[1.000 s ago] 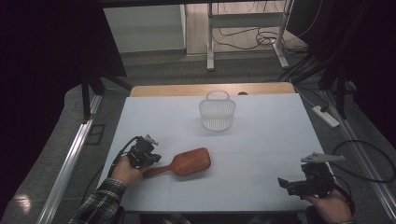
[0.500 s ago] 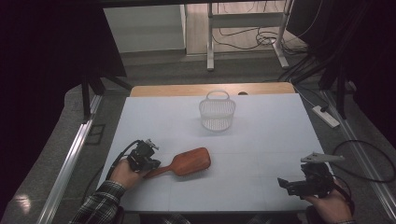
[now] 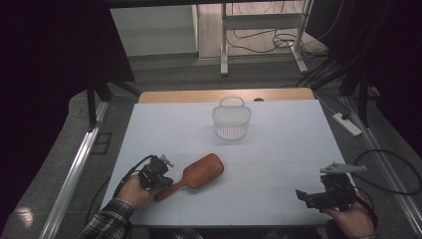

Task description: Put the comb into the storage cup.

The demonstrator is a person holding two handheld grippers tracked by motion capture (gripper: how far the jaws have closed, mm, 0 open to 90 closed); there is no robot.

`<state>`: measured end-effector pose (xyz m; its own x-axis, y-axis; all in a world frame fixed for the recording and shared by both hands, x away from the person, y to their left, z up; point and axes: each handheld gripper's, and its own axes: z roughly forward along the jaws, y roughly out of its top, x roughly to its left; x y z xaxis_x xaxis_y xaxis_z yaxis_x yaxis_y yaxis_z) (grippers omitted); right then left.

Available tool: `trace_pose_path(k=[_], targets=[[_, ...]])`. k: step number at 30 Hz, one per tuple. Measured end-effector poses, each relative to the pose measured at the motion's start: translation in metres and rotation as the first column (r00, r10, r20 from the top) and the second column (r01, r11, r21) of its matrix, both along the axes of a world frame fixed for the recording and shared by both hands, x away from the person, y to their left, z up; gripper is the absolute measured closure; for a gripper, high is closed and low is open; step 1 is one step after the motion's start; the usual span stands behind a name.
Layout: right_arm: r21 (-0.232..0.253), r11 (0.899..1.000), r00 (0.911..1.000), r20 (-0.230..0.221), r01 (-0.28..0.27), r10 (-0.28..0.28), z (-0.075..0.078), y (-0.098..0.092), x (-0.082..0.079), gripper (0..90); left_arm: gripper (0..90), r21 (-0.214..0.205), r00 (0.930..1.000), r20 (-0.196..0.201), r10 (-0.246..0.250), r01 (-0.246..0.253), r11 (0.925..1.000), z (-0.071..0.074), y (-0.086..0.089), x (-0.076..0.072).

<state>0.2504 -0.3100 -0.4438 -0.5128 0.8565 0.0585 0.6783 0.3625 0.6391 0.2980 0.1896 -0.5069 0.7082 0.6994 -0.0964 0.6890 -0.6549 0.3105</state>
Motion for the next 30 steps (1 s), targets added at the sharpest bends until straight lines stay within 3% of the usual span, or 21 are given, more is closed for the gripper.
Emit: trace_pose_path(k=[7, 12, 15, 20, 22, 26, 30], targets=[[-0.001, 1.0, 1.0, 0.0, -0.001, 0.001, 0.0, 0.0, 0.0, 0.0, 89.3, 0.01, 0.9997, -0.025, -0.003, 0.004, 0.9999, -0.001, -0.006, -0.009], [-0.001, 1.0, 1.0, 0.001, -0.002, 0.002, 0.0, 0.001, 0.0, 0.0, 89.2, -0.003, 0.9996, -0.012, 0.026, -0.026, 0.9997, 0.002, -0.001, -0.009], [0.0, 1.0, 1.0, 0.0, -0.002, 0.002, 0.0, 0.0, 0.0, 0.0, 89.1, -0.057, 0.9974, 0.023, 0.068, -0.066, 0.9962, 0.008, 0.006, -0.01], [0.002, 1.0, 1.0, 0.001, -0.002, 0.002, 0.0, 0.0, 0.0, 0.0, 78.5, -0.127, 0.9912, 0.079, 0.106, -0.096, 0.9873, 0.019, 0.014, -0.02], [0.003, 1.0, 1.0, 0.001, -0.001, 0.001, 0.0, 0.0, 0.0, 0.0, 76.5, -0.131, 0.9894, 0.092, 0.113, -0.101, 0.9863, 0.02, 0.015, -0.022], [0.003, 1.0, 1.0, 0.001, -0.002, 0.002, 0.0, 0.0, 0.0, 0.0, 61.0, -0.143, 0.9833, 0.123, 0.134, -0.117, 0.9829, 0.025, 0.018, -0.028], [0.002, 1.0, 1.0, 0.0, -0.003, 0.003, 0.0, 0.0, 0.0, 0.0, 56.3, -0.157, 0.9818, 0.129, 0.139, -0.118, 0.9805, 0.026, 0.02, -0.032]])
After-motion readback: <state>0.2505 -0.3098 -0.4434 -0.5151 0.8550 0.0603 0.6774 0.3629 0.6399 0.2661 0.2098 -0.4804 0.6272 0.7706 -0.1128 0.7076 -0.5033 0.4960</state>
